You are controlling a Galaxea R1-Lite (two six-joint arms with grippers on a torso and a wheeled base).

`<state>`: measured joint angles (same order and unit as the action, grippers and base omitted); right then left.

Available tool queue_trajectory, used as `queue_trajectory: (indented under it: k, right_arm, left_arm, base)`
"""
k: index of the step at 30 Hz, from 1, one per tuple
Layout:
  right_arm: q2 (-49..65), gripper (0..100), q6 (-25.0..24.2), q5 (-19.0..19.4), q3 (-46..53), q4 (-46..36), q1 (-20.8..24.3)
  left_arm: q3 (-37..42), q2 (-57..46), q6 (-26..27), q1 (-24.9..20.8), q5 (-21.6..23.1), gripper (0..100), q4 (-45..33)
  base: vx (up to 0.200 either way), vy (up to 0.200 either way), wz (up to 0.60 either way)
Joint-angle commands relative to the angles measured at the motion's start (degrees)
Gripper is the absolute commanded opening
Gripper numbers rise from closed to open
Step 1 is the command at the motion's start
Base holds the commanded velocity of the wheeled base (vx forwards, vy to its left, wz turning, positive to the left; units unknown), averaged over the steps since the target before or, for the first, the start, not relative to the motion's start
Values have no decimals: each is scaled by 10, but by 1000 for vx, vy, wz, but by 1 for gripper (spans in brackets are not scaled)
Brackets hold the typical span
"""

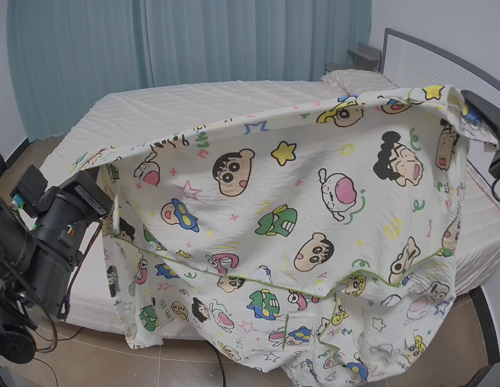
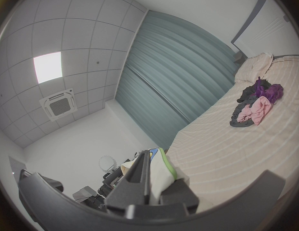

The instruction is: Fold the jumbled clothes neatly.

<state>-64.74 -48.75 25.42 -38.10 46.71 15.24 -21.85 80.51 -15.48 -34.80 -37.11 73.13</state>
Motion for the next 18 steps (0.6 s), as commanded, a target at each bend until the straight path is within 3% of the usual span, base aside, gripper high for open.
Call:
queue_trajectory:
  k: [1,18]
  right_arm:
    - [-106,0,5,-1,-23,27,-21]
    - [-259,0,6,-17,-107,39,-20]
  left_arm:
    - [-29,103,-28,37,-1,0,-2]
    - [-128,247,-37,84,-2,0,-4]
  base:
    - [200,0,0]
    - [200,0,0]
